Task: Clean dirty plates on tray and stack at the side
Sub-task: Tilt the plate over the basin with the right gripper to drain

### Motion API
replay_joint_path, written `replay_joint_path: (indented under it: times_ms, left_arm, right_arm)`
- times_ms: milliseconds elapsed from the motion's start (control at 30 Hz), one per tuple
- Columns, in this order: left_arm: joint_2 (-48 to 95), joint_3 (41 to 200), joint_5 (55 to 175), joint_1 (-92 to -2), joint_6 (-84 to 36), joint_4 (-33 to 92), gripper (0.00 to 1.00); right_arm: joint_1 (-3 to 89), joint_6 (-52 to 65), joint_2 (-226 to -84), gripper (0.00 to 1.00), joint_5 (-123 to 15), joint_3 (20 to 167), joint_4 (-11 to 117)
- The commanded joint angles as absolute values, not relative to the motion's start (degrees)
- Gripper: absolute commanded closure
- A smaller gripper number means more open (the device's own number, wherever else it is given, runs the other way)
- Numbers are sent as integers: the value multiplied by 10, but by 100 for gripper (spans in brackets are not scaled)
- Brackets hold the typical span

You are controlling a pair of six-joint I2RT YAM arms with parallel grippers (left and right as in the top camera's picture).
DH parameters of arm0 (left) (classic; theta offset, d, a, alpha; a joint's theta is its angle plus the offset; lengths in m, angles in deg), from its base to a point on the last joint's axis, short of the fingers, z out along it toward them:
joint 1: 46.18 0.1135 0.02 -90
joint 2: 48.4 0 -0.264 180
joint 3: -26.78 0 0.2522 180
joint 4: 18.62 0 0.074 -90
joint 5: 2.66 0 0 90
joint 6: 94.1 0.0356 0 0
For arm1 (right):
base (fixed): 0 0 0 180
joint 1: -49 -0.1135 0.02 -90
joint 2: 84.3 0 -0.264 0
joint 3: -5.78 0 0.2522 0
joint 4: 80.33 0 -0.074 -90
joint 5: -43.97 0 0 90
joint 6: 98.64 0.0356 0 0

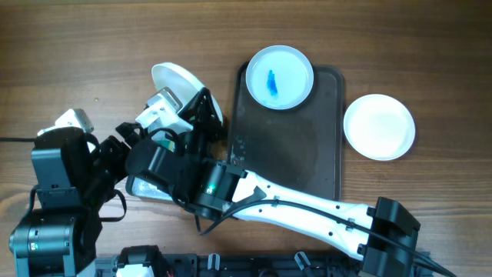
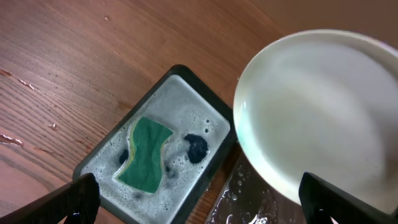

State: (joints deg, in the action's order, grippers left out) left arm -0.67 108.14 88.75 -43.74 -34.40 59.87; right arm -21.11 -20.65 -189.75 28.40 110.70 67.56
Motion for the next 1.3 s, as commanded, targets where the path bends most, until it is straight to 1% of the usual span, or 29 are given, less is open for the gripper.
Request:
replay_joint_path:
  times_ms: [0,767,833,933,1033,1100,1133,1167,1267]
  left_arm:
    - [-7,1088,903,-438,-344,597,0]
    - [-7,1088,903,-438,-343,597,0]
    - [-7,1088,903,-438,-344,597,0]
    - [-7,1088,903,-438,-343,597,0]
    - [-7,1088,903,-438,-343,597,0]
    - [-7,1088,903,-438,-344,598,0]
    - [-7,1088,903,-438,-343,597,0]
    - [-7,1088,903,-438,-343,597,0]
    - [-7,1088,903,-438,-343,597,0]
  right_arm:
    - [-235,-254,-1887,96,277,1121,690]
    - [-236,-249,-1887,96,278,1121,703]
    - [-235,-237,-1887,95,278,1121,702]
    - [-225,-189,-1887,96,256,1121,684]
    - [-191,-75,-1887,96,136,1121,609]
    - [-154,31,-1887,96,34,1121,542]
    - [-106,123,-1887,96,-90,1121,493]
    - [-82,141,-1886,96,-161,1121,484]
    - [-10,138,-1871,96,-379,1121,479]
